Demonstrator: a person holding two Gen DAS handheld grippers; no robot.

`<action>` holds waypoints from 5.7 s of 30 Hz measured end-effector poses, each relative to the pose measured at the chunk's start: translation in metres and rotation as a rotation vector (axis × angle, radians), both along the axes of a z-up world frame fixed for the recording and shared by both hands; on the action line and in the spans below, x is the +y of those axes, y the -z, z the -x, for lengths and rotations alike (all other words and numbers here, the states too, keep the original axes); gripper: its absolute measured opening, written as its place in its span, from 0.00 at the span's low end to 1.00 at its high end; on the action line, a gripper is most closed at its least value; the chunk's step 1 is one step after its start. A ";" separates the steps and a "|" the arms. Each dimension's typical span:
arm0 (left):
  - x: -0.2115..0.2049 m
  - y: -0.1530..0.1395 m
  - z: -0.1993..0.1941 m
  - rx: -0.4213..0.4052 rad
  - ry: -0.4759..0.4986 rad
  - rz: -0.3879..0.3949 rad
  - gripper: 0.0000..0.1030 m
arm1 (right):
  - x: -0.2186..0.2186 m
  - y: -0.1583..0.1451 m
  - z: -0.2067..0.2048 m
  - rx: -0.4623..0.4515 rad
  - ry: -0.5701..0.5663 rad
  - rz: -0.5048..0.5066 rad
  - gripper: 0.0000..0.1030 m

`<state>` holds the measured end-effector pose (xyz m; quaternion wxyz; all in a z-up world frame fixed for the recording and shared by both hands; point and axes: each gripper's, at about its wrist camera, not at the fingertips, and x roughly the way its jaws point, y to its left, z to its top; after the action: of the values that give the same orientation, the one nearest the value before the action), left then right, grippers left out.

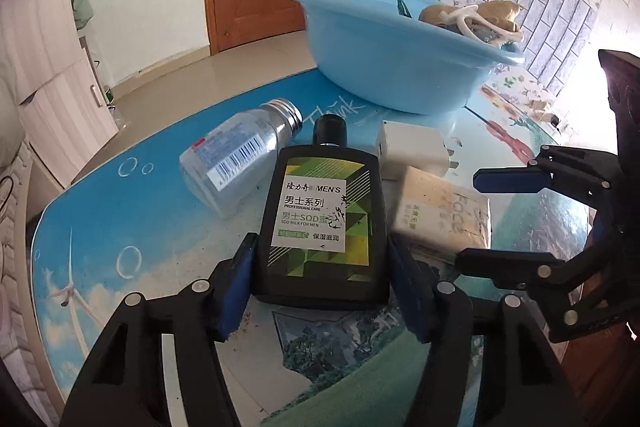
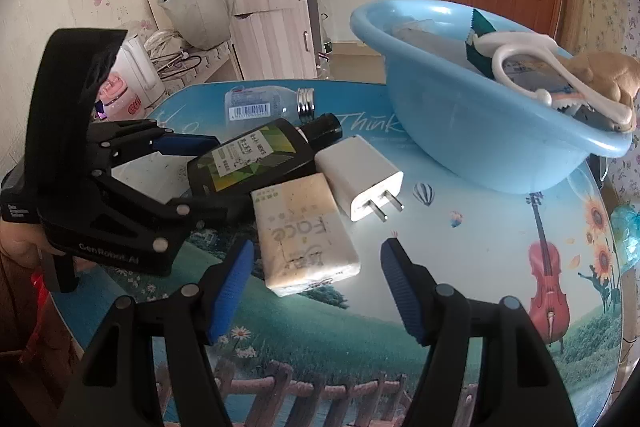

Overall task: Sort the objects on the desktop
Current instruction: 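Move left gripper to the black MEN'S bottle while right approaches the Face soap box, then grasp the black bottle with left gripper while right grasps the Face soap box, then lift the black bottle and soap box and carry both over the basin, then open both grippers to drop the bottle and soap box into the basin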

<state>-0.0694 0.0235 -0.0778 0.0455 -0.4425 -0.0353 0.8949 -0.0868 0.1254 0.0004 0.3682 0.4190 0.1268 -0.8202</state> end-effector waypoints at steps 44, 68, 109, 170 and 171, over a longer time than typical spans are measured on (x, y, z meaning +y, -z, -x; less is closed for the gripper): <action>0.033 -0.003 -0.056 -0.047 -0.022 0.043 0.61 | 0.061 0.001 -0.021 0.019 0.134 -0.063 0.48; 0.018 -0.017 -0.053 0.008 -0.094 -0.047 0.59 | 0.060 -0.010 -0.013 0.069 0.144 0.011 0.45; 0.024 -0.105 -0.060 0.223 -0.083 -0.108 0.59 | 0.072 -0.087 -0.024 0.206 0.117 0.215 0.44; -0.008 -0.085 0.036 0.201 -0.066 -0.063 0.78 | 0.064 -0.114 0.081 0.304 0.265 0.189 0.47; -0.010 -0.082 0.032 0.195 -0.075 -0.062 0.79 | 0.061 -0.114 0.076 0.302 0.258 0.187 0.47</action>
<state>-0.1009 0.0136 0.0040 0.0287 -0.3502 -0.0748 0.9332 -0.1628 0.1867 0.1142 0.2744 0.2682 0.0490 -0.9222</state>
